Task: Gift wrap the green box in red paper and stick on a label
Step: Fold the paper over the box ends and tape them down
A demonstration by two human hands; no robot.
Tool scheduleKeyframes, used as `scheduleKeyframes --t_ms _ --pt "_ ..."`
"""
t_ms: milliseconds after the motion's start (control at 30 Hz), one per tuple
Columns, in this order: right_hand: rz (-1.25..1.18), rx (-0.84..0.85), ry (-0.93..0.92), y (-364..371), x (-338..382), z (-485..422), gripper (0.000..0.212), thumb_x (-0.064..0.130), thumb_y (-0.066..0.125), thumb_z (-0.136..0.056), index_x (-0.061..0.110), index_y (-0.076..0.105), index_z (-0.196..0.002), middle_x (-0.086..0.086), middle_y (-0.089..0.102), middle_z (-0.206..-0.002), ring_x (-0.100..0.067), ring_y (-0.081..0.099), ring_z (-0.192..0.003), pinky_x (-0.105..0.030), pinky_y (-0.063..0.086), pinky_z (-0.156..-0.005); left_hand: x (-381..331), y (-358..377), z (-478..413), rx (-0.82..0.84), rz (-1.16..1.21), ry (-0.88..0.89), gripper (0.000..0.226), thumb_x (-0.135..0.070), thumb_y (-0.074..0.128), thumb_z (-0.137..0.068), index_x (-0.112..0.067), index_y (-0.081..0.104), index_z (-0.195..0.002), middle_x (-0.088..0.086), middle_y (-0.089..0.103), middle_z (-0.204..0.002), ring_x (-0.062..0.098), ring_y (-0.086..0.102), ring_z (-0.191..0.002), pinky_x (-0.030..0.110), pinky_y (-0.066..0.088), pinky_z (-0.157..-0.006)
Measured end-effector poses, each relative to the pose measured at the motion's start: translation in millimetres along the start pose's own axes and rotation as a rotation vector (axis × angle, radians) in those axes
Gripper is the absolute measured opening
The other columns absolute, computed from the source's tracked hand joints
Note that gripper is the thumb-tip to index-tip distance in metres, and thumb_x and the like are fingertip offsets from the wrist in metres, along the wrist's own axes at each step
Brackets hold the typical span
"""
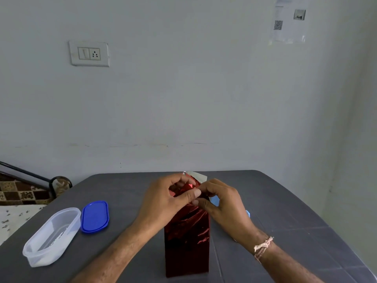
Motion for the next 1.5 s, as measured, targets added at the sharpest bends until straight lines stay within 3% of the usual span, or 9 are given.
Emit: scheduleKeyframes --t_ms 200,500,567,667,833,1000,1200,1300,1500 --pt "-0.039 -0.003 0.048 -2 -3 0 0.021 0.036 0.082 -0.085 0.025 0.076 -0.102 0.017 0.068 -0.092 -0.006 0.067 -0.094 -0.012 0.048 -0.081 -8 -2 -12 -0.029 0.148 -0.012 0.003 -0.021 0.081 -0.086 -0.022 0.079 -0.084 -0.011 0.074 -0.078 -0.002 0.062 -0.067 0.011 0.046 -0.064" --pt "-0.039 0.005 0.146 -2 -9 -3 0.010 0.037 0.079 -0.089 0.028 0.076 -0.091 0.016 0.074 -0.086 -0.005 0.071 -0.087 -0.021 0.055 -0.079 -1 -1 -22 -0.027 0.295 -0.111 0.017 -0.012 0.083 -0.083 -0.018 0.078 -0.098 0.002 0.078 -0.092 0.014 0.073 -0.087 0.028 0.057 -0.082" --pt "-0.014 -0.002 0.183 -1 -9 -6 0.012 0.037 0.079 -0.089 0.027 0.075 -0.084 0.016 0.073 -0.079 -0.005 0.070 -0.079 -0.018 0.053 -0.072 1 -3 -24 -0.058 0.333 -0.121 0.024 -0.019 0.082 -0.084 -0.020 0.075 -0.107 0.000 0.078 -0.100 0.012 0.073 -0.095 0.030 0.057 -0.088" --pt "0.019 -0.007 0.236 -1 -9 -10 0.017 0.038 0.078 -0.089 0.026 0.073 -0.077 0.013 0.071 -0.072 -0.006 0.067 -0.070 -0.022 0.053 -0.066 10 -11 -18 -0.150 0.320 -0.177 0.039 -0.043 0.075 -0.084 -0.024 0.068 -0.117 -0.007 0.073 -0.112 -0.003 0.067 -0.100 0.014 0.053 -0.082" --pt "-0.044 -0.003 0.307 0 -11 -10 0.017 0.035 0.078 -0.089 0.024 0.075 -0.077 0.010 0.074 -0.075 -0.009 0.069 -0.073 -0.033 0.058 -0.073 40 -25 20 -0.146 0.200 -0.273 0.056 -0.076 0.073 -0.070 -0.028 0.065 -0.098 -0.009 0.070 -0.105 -0.002 0.062 -0.099 0.022 0.044 -0.083" --pt "-0.065 -0.021 0.330 2 -7 -9 0.016 0.032 0.077 -0.090 0.023 0.076 -0.077 0.010 0.074 -0.077 -0.009 0.068 -0.077 -0.033 0.057 -0.076 44 -21 29 -0.116 0.115 -0.243 0.024 -0.055 0.078 -0.072 -0.035 0.073 -0.085 -0.018 0.071 -0.104 0.002 0.062 -0.103 0.033 0.048 -0.085" --pt "-0.006 -0.010 0.344 0 -6 -14 0.012 0.035 0.078 -0.089 0.027 0.079 -0.079 0.017 0.075 -0.079 -0.001 0.070 -0.080 -0.029 0.058 -0.080 48 -17 19 -0.068 0.243 -0.331 0.017 -0.045 0.081 -0.074 -0.030 0.078 -0.080 -0.020 0.067 -0.125 -0.004 0.057 -0.123 0.031 0.043 -0.103" --pt "0.009 -0.003 0.345 1 -5 -18 0.009 0.033 0.081 -0.087 0.028 0.080 -0.079 0.019 0.075 -0.081 0.003 0.069 -0.081 -0.024 0.057 -0.080 48 -13 18 -0.049 0.339 -0.341 0.007 -0.025 0.081 -0.084 -0.022 0.078 -0.089 -0.008 0.077 -0.108 0.006 0.069 -0.112 0.018 0.051 -0.090" --pt "0.011 0.022 0.346 7 -8 -22 0.007 0.031 0.086 -0.081 0.027 0.081 -0.080 0.014 0.075 -0.078 -0.002 0.071 -0.076 -0.028 0.060 -0.076 52 -13 18 -0.050 0.376 -0.402 0.029 -0.013 0.081 -0.084 -0.015 0.064 -0.107 0.001 0.077 -0.103 0.012 0.072 -0.096 0.024 0.054 -0.081"
Point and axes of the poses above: each hand's wrist, its own z-axis away from the middle knuckle, its own y-axis out of the palm, x = y × z, the point moved 2 cm from there along -z, towards the middle knuckle
